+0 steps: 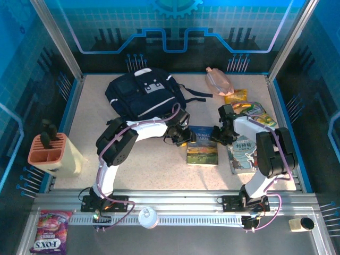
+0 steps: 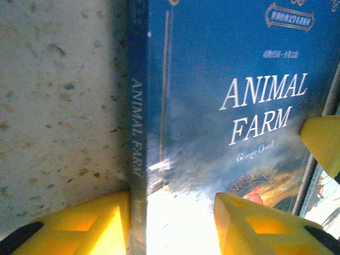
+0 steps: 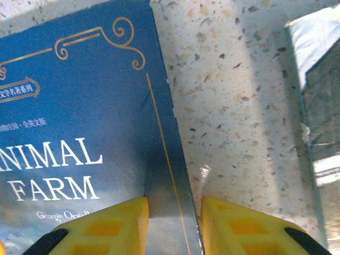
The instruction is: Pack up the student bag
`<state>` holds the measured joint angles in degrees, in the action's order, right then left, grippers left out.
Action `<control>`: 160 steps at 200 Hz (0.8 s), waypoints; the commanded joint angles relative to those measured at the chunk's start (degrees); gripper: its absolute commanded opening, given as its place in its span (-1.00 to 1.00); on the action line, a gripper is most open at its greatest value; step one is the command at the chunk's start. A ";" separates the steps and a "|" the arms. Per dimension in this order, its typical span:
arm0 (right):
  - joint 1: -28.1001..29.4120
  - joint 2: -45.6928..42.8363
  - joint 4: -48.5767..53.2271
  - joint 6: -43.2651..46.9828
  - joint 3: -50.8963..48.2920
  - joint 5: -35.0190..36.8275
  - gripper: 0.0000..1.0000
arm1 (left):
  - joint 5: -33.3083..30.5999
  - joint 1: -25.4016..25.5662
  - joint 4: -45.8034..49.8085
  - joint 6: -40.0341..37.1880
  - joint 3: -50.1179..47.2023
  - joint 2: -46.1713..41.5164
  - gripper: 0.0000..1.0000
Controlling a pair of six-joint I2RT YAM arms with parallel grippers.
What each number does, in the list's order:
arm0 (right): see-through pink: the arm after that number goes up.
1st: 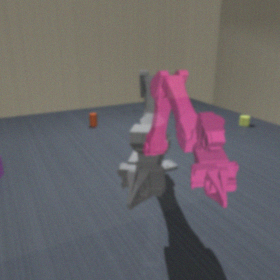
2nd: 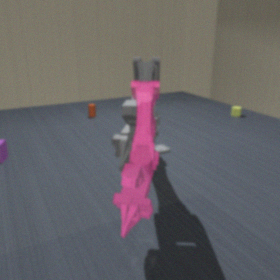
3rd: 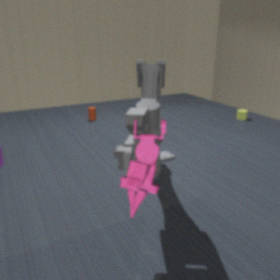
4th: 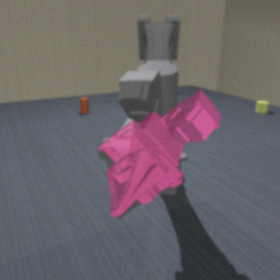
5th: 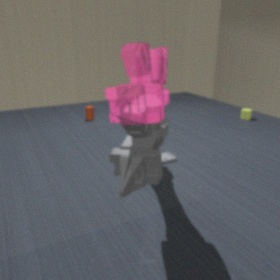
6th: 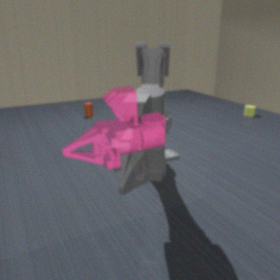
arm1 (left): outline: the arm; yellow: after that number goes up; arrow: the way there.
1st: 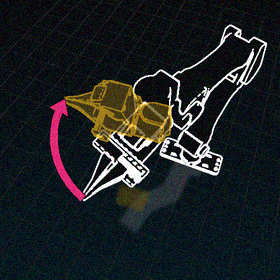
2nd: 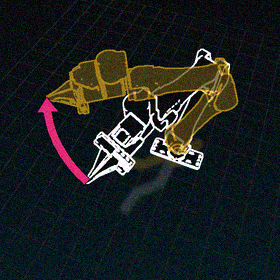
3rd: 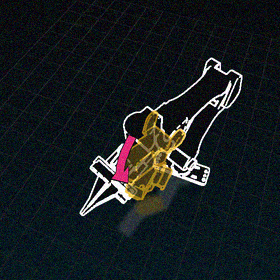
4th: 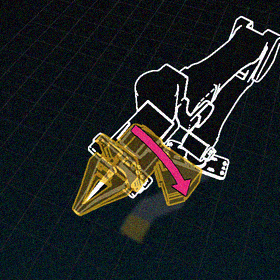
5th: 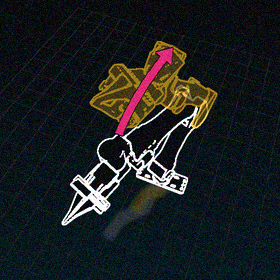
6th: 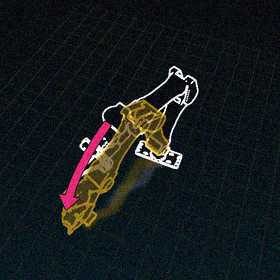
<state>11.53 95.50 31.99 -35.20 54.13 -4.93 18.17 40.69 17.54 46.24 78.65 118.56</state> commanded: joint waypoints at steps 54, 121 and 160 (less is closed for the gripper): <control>-3.80 -0.57 -4.71 -4.48 -3.41 -8.33 -0.36 | 8.56 0.30 -4.29 0.32 2.33 -4.96 -0.23; -4.44 -0.32 -6.53 -5.98 -5.44 -10.33 -0.37 | 10.02 0.27 -10.19 3.07 -0.81 -5.83 -0.37; -4.57 -0.42 -7.27 -6.37 -5.88 -11.10 -0.37 | 10.64 0.22 -9.72 3.74 0.64 -3.16 -0.36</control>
<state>6.68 94.26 25.67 -40.23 49.93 -12.53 24.10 40.25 11.53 48.60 78.50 113.54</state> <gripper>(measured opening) 0.315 0.319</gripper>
